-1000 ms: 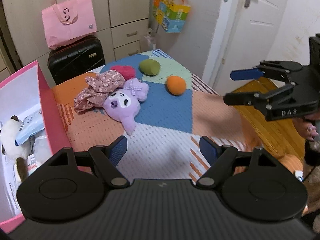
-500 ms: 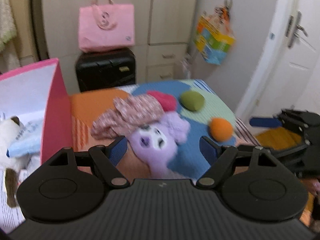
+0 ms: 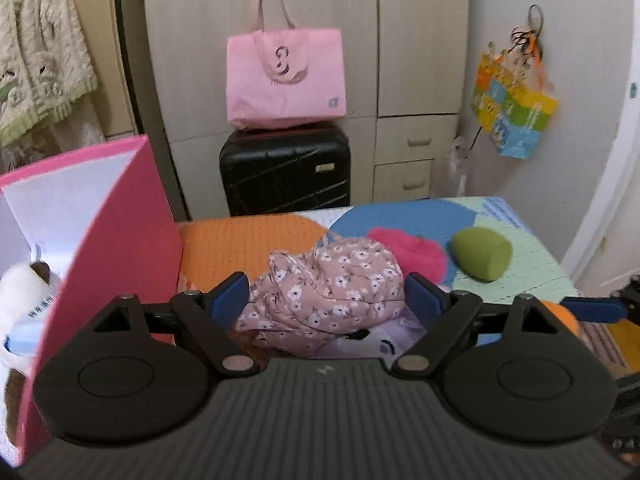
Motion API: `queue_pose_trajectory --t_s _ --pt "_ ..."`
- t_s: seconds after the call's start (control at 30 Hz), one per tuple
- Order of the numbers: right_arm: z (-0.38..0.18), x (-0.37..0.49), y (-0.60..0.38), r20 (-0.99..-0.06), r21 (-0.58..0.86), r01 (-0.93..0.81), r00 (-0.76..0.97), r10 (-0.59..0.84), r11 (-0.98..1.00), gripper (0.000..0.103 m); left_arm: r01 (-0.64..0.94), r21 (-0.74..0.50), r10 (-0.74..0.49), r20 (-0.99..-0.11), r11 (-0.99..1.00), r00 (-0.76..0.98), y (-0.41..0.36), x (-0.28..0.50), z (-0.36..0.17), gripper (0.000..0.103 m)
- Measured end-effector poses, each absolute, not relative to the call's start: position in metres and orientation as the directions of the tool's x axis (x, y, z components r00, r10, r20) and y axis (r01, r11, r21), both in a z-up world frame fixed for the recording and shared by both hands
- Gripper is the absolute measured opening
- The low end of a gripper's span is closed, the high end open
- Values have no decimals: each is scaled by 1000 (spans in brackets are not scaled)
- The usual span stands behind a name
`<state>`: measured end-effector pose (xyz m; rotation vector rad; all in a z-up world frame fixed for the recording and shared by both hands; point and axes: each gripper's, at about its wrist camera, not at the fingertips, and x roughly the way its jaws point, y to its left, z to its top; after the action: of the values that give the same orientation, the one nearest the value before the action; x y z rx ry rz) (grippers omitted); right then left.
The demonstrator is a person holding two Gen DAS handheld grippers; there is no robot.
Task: Organize soft objects
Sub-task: 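Grasp the orange ball with the right tool while the left tool grasps the floral cloth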
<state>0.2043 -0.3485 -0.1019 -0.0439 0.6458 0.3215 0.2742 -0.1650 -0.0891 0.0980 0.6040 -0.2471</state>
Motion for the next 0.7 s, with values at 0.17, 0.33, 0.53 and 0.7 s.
queue_pose_trajectory --t_s 0.17,0.33,0.53,0.7 --pt "-105 206 -341 -624 50 -295 737 260 954 64 276 1 -228 -559 961 797 -163 281 -96 72" --pt "-104 200 -338 -607 -11 -273 766 211 962 44 295 -4 -241 -586 956 774 -163 282 -101 29" --pt "-102 192 -337 -598 -4 -256 776 203 967 43 258 11 -211 -546 966 811 -161 272 -99 16" --pt "-95 180 -332 -577 -10 -250 792 199 968 43 263 -43 -249 -488 964 836 -151 258 -87 16"
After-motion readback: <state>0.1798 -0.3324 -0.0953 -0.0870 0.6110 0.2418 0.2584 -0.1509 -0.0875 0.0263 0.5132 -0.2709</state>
